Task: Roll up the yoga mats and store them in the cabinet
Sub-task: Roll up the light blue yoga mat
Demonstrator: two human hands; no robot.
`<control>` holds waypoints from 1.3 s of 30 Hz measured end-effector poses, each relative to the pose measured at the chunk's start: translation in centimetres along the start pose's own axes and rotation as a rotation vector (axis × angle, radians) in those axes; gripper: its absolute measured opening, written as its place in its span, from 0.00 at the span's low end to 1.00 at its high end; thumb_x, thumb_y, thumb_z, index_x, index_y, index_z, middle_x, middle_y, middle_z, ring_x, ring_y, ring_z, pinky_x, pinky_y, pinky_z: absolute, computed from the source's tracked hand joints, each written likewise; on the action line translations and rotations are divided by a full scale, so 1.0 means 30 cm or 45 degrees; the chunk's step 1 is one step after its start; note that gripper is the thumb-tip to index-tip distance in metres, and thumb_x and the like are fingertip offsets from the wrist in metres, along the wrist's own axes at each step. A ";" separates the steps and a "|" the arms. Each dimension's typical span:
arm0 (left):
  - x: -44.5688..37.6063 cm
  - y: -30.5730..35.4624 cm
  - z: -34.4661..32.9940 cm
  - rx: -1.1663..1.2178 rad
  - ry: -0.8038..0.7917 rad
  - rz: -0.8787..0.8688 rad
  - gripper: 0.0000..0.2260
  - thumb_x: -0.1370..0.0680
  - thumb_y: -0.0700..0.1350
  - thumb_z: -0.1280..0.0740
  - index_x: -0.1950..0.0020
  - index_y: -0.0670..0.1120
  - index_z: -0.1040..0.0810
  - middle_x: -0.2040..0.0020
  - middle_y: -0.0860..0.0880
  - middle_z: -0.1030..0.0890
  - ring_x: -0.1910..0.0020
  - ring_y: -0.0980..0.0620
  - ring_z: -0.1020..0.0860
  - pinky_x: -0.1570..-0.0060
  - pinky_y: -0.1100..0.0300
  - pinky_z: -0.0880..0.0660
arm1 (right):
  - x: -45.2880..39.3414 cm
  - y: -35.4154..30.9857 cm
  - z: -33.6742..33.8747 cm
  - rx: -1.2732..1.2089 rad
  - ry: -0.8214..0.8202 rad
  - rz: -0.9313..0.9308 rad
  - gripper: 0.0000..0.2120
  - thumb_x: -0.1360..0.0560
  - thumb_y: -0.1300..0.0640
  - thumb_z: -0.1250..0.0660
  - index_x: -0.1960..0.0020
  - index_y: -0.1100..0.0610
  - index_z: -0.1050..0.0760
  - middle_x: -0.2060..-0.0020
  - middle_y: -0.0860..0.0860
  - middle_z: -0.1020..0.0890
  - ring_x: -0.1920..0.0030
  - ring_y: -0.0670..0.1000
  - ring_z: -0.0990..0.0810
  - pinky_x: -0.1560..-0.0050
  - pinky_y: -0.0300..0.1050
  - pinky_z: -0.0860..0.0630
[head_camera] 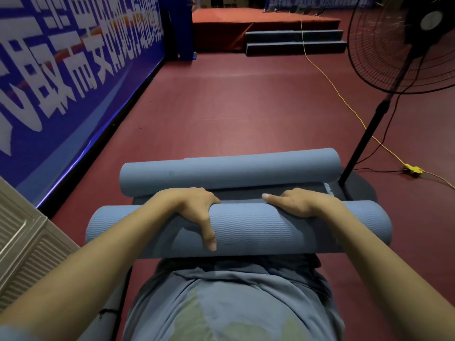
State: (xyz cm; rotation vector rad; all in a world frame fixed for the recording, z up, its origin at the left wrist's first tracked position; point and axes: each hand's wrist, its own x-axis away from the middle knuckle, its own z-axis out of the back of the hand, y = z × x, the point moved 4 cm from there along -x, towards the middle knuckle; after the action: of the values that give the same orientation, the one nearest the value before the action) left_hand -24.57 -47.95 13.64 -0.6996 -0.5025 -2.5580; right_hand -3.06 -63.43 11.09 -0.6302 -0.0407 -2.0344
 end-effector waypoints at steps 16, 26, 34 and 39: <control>-0.032 -0.088 0.026 0.402 0.304 -0.216 0.35 0.46 0.59 0.15 0.41 0.59 0.20 0.45 0.64 0.18 0.46 0.64 0.20 0.42 0.54 0.21 | 0.021 -0.006 0.036 0.098 0.623 0.156 0.33 0.23 0.26 0.49 0.62 0.51 0.21 0.67 0.46 0.19 0.60 0.48 0.23 0.50 0.54 0.32; -0.044 -0.194 0.055 0.461 0.799 -0.099 0.26 0.34 0.70 0.30 0.46 0.55 0.14 0.48 0.60 0.15 0.45 0.62 0.19 0.39 0.52 0.23 | -0.010 0.028 0.018 0.206 0.705 0.116 0.35 0.23 0.30 0.63 0.40 0.46 0.24 0.40 0.46 0.19 0.38 0.55 0.23 0.37 0.60 0.35; -0.047 -0.128 0.068 -0.050 0.411 0.027 0.41 0.46 0.79 0.28 0.44 0.53 0.20 0.50 0.55 0.17 0.50 0.50 0.20 0.49 0.47 0.21 | -0.020 0.030 0.020 0.138 0.616 0.069 0.29 0.18 0.35 0.57 0.34 0.48 0.26 0.33 0.47 0.22 0.33 0.54 0.27 0.28 0.65 0.42; -0.075 -0.093 0.065 -0.326 0.281 0.175 0.49 0.54 0.77 0.24 0.42 0.51 0.29 0.43 0.51 0.21 0.45 0.45 0.22 0.46 0.48 0.22 | -0.051 0.003 0.042 0.171 0.627 0.071 0.28 0.21 0.34 0.59 0.51 0.49 0.26 0.45 0.50 0.18 0.43 0.57 0.22 0.38 0.61 0.34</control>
State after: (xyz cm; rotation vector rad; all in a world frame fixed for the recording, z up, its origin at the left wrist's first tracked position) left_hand -23.45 -44.05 13.36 -0.5064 -0.0530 -2.5517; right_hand -1.86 -61.89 11.47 -0.0363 0.1282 -2.0598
